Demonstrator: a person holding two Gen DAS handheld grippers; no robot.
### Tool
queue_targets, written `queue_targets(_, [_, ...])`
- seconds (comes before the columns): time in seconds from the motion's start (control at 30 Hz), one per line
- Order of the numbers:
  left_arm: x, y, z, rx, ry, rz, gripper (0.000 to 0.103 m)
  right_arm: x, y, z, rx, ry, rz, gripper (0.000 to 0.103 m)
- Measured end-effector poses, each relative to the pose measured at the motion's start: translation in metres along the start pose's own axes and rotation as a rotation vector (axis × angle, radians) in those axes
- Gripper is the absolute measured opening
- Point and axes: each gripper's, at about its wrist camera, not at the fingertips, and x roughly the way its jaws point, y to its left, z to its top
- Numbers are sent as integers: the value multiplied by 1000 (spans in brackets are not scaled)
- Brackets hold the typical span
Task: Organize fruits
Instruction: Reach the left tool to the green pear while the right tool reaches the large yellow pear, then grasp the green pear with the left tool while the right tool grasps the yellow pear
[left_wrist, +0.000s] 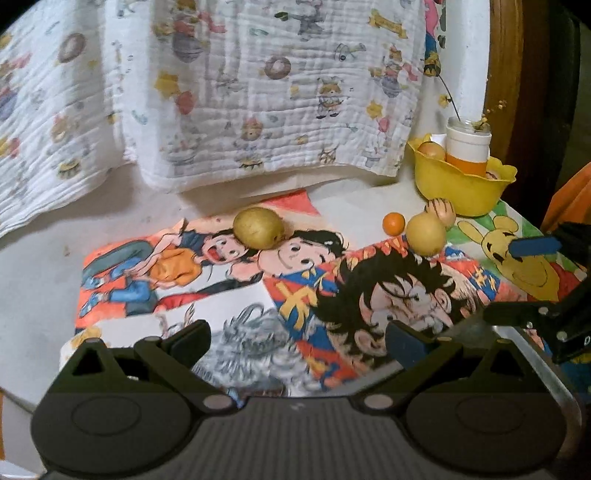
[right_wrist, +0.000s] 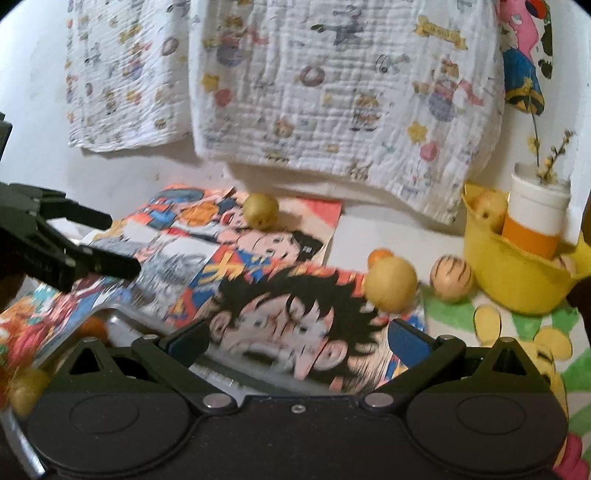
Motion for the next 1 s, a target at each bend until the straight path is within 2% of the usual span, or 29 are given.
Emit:
queue_targets(0.2, [31,7,17,-28,-2,-14,102,27,-9,23,13,-25,-32,102])
queue_targets(0.37, [62,13,31,-15,-31,16,102,54,-19,32,106,-35,-84,102])
queue_targets(0.63, [110,20,47,35,-93,67,102,89,-47,25,315,-24,-151,102])
queue_targets(1.0, [159,39,57,10,-65,73,102,120,-59,13,369,25,-169,102])
